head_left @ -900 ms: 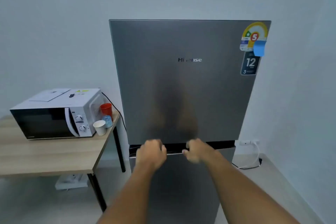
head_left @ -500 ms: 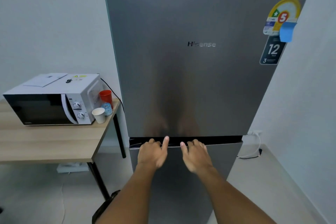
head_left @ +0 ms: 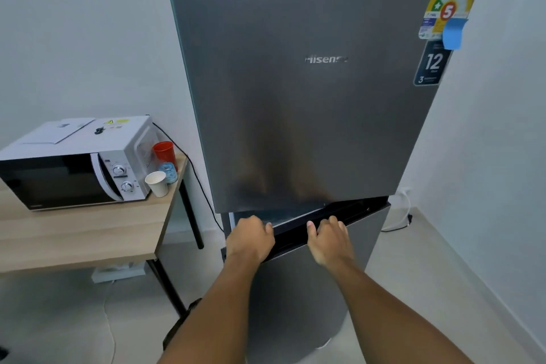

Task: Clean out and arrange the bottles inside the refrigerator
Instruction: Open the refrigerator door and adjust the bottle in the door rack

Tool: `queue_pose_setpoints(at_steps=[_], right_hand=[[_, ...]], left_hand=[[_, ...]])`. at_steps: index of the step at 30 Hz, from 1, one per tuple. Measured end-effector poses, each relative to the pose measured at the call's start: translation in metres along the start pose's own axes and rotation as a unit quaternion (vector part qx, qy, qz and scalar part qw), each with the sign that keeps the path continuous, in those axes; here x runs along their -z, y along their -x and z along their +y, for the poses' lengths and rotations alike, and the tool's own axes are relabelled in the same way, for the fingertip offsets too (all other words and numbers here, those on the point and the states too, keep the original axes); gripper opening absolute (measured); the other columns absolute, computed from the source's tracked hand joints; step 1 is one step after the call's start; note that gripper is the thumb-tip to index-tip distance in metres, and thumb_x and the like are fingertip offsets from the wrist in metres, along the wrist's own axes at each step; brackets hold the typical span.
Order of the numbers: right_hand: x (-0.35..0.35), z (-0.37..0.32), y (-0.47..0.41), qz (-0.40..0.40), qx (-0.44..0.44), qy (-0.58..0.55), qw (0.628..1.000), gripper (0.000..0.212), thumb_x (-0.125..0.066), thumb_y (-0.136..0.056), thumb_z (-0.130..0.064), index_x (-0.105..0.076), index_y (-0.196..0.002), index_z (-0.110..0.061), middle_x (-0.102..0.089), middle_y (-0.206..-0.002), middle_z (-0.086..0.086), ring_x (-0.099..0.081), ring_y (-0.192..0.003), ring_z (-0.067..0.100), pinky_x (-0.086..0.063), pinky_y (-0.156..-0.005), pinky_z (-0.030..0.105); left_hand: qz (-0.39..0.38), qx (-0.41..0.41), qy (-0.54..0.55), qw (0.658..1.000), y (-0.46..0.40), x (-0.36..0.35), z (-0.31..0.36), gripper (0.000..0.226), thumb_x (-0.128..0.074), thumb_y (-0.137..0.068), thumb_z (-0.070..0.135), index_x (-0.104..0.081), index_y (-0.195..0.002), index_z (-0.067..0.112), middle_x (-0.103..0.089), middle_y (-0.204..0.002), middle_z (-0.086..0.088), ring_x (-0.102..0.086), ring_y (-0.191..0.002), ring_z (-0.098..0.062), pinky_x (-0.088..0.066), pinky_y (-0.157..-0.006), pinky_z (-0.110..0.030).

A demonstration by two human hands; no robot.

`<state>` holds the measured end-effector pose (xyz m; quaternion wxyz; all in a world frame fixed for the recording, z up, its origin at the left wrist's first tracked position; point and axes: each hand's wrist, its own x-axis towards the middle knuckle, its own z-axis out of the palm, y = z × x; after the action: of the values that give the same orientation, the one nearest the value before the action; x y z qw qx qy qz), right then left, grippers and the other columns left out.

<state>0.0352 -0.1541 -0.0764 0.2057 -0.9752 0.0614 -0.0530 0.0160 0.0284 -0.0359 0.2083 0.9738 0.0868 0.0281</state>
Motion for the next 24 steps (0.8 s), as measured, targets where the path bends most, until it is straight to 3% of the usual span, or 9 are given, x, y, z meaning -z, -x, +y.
queue_pose_setpoints(at_steps=[3, 7, 11, 15, 18, 21, 24], right_hand=[[0.009, -0.007, 0.015, -0.024, -0.047, -0.022, 0.998, 0.065, -0.029, -0.098, -0.055, -0.064, -0.111, -0.002, -0.054, -0.118, 0.01, -0.05, -0.119, 0.031, -0.036, -0.106, 0.041], [0.018, -0.019, 0.051, -0.031, -0.116, -0.034, 0.992, 0.083, -0.038, -0.083, -0.077, -0.059, -0.125, -0.009, -0.05, -0.129, 0.004, -0.049, -0.123, 0.031, -0.04, -0.103, 0.041], [0.017, -0.019, 0.083, -0.022, -0.186, -0.11, 0.976, 0.082, -0.045, -0.08, -0.075, -0.049, -0.134, -0.014, -0.048, -0.139, 0.001, -0.053, -0.123, 0.024, -0.044, -0.099, 0.038], [0.029, -0.018, 0.113, -0.052, -0.19, -0.112, 0.974, 0.091, -0.051, -0.081, -0.069, -0.033, -0.149, -0.012, -0.023, -0.161, -0.004, -0.043, -0.137, 0.021, -0.039, -0.104, 0.036], [0.035, -0.015, 0.135, -0.046, -0.204, -0.104, 0.972, 0.087, -0.056, -0.077, -0.065, -0.037, -0.145, -0.014, -0.025, -0.158, -0.003, -0.051, -0.128, 0.022, -0.043, -0.102, 0.038], [0.046, -0.003, 0.152, -0.017, -0.224, -0.051, 0.973, 0.07, -0.053, -0.086, -0.055, -0.039, -0.139, -0.011, -0.035, -0.147, 0.002, -0.056, -0.119, 0.028, -0.046, -0.096, 0.04], [0.059, 0.011, 0.168, -0.016, -0.268, -0.017, 0.963, 0.063, -0.049, -0.09, -0.054, -0.042, -0.137, -0.012, -0.047, -0.137, 0.006, -0.057, -0.117, 0.029, -0.046, -0.092, 0.04]], left_hand=[[0.011, -0.064, -0.003, 0.998, 0.016, 0.01, 0.001, 0.043, -0.042, -0.094, 0.042, -0.065, -0.071, 0.013, -0.067, -0.074, -0.008, -0.065, -0.071, -0.029, -0.055, -0.069, -0.037], [-0.061, -0.146, -0.027, 0.987, 0.024, 0.021, -0.007, 0.032, -0.043, -0.093, 0.038, -0.068, -0.097, 0.019, -0.07, -0.099, -0.008, -0.064, -0.094, -0.032, -0.054, -0.083, -0.041], [-0.177, -0.218, -0.073, 0.957, 0.034, 0.016, -0.008, 0.032, -0.043, -0.091, 0.026, -0.057, -0.121, 0.026, -0.062, -0.124, -0.007, -0.059, -0.111, -0.031, -0.048, -0.092, -0.042], [-0.208, -0.302, -0.059, 0.929, 0.044, 0.007, 0.01, 0.053, -0.044, -0.092, 0.014, -0.036, -0.144, 0.023, -0.043, -0.146, -0.001, -0.046, -0.129, -0.027, -0.042, -0.1, -0.044], [-0.219, -0.374, -0.067, 0.899, 0.051, 0.0, 0.028, 0.068, -0.048, -0.088, 0.005, -0.025, -0.149, 0.024, -0.032, -0.151, 0.002, -0.041, -0.132, -0.026, -0.042, -0.101, -0.045], [-0.206, -0.445, -0.081, 0.868, 0.056, -0.008, 0.05, 0.076, -0.049, -0.084, 0.0, -0.023, -0.15, 0.025, -0.025, -0.155, 0.004, -0.039, -0.132, -0.027, -0.043, -0.098, -0.044], [-0.213, -0.499, -0.118, 0.831, 0.063, -0.021, 0.068, 0.078, -0.047, -0.083, 0.0, -0.021, -0.152, 0.027, -0.015, -0.16, 0.005, -0.026, -0.142, -0.024, -0.037, -0.106, -0.046]])
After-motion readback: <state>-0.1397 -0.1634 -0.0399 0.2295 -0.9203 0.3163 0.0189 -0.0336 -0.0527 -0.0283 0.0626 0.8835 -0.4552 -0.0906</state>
